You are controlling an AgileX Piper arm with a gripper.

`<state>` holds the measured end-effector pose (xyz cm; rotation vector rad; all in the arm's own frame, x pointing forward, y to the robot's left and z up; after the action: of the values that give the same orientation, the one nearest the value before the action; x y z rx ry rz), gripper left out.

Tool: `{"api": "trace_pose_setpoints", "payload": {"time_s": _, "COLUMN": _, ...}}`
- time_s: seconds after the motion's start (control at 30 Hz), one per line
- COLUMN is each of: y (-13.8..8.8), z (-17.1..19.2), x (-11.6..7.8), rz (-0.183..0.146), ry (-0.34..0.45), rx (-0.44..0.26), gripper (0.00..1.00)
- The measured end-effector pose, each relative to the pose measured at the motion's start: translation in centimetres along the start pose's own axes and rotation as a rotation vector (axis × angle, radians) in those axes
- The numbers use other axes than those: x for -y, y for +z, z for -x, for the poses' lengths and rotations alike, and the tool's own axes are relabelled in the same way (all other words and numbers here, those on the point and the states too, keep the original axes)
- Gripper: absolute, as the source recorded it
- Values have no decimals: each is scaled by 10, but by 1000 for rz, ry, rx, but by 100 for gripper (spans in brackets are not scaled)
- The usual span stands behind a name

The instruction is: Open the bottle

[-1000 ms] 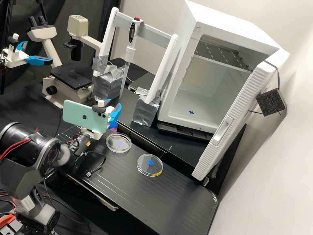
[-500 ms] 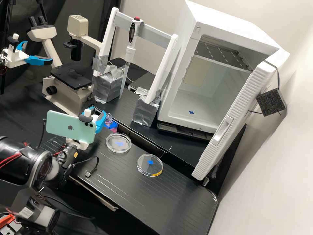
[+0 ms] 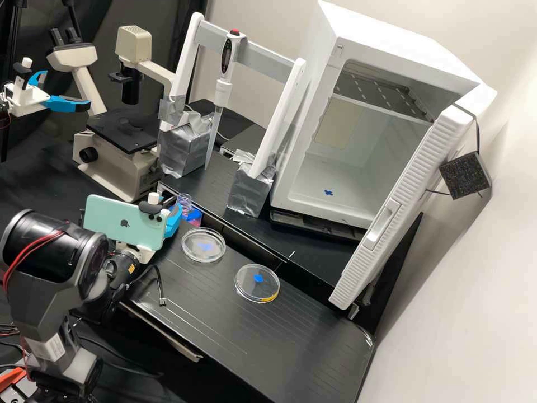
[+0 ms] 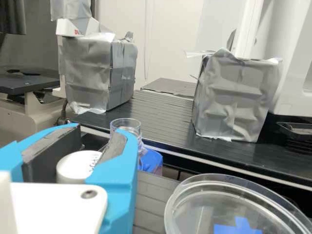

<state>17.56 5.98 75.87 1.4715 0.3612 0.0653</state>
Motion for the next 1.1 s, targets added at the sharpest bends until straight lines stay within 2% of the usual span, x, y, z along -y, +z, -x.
{"api": "trace_pose_setpoints", "payload": {"time_s": 0.37, "y": -4, "z": 3, "x": -5, "rz": -2, "ry": 25, "rx": -21, "gripper": 100}}
{"api": "trace_pose_setpoints", "payload": {"time_s": 0.53, "y": -12, "z": 12, "x": -14, "rz": -2, "ry": 71, "rx": -69, "gripper": 100}}
{"api": "trace_pose_setpoints", "payload": {"time_s": 0.77, "y": -21, "z": 24, "x": -36, "rz": 8, "ry": 182, "rx": -151, "gripper": 100}}
{"api": "trace_pose_setpoints", "payload": {"time_s": 0.93, "y": -11, "z": 28, "x": -52, "rz": 0, "ry": 285, "rx": -82, "gripper": 100}}
{"api": "trace_pose_setpoints", "payload": {"time_s": 1.1, "y": -2, "z": 31, "x": -61, "rz": -63, "ry": 365, "rx": -16, "gripper": 100}}
